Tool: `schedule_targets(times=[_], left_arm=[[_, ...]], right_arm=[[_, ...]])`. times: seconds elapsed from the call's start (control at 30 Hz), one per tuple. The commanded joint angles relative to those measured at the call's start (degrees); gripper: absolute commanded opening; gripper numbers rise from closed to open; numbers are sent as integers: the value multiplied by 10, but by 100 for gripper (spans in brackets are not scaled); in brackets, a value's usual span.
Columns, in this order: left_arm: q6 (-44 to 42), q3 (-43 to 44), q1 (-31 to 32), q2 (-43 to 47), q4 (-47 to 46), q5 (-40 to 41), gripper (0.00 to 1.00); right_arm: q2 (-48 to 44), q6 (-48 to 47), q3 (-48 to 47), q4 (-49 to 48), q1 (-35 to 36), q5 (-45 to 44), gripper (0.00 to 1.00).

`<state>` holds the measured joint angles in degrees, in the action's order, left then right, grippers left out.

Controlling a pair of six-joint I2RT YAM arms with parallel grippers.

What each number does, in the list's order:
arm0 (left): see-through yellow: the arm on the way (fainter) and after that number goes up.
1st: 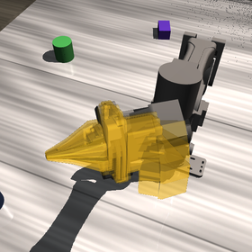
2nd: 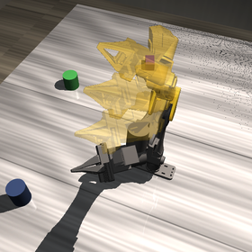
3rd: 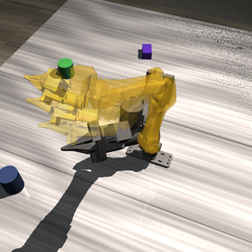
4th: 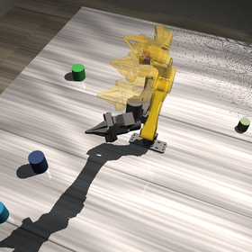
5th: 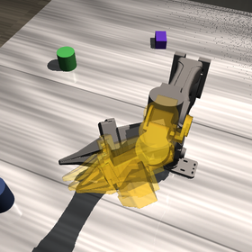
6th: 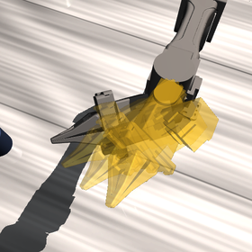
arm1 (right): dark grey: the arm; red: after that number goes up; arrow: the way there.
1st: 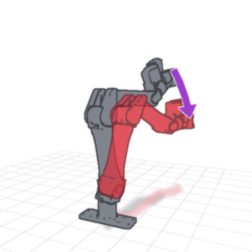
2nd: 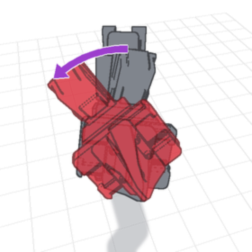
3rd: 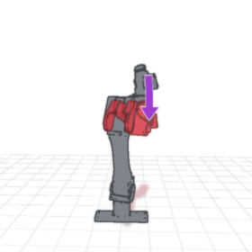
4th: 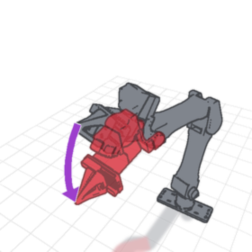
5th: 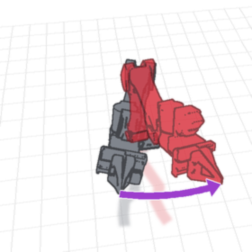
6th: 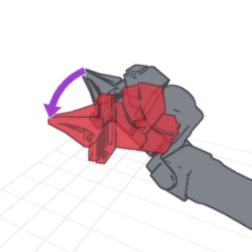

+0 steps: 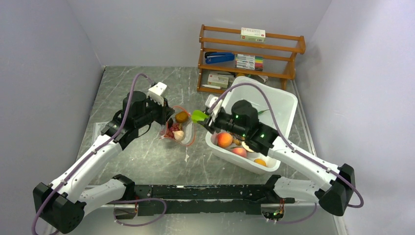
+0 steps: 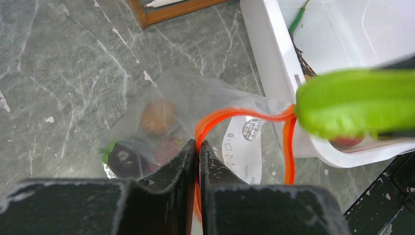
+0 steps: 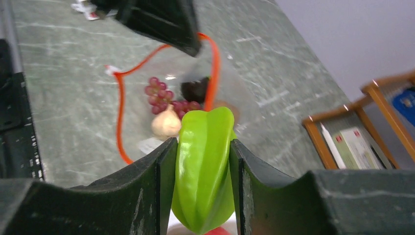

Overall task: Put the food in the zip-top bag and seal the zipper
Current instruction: Place the fake fruit in the zipper food storage bag.

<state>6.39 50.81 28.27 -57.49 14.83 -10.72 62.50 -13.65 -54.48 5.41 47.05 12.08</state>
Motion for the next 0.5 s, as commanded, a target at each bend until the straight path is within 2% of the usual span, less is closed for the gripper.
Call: schedule_targets(times=[0.0, 0.13, 0.47], left_arm=[[-5, 0, -3, -1, -11, 2, 7], [-1, -5, -3, 3, -17, 1, 7], [-2, -2, -4, -1, -16, -8, 7]], right_arm=[[4, -36, 25, -75, 59, -27, 42], [41, -40, -5, -61, 87, -22, 40], [126, -50, -7, -142, 128, -59, 40]])
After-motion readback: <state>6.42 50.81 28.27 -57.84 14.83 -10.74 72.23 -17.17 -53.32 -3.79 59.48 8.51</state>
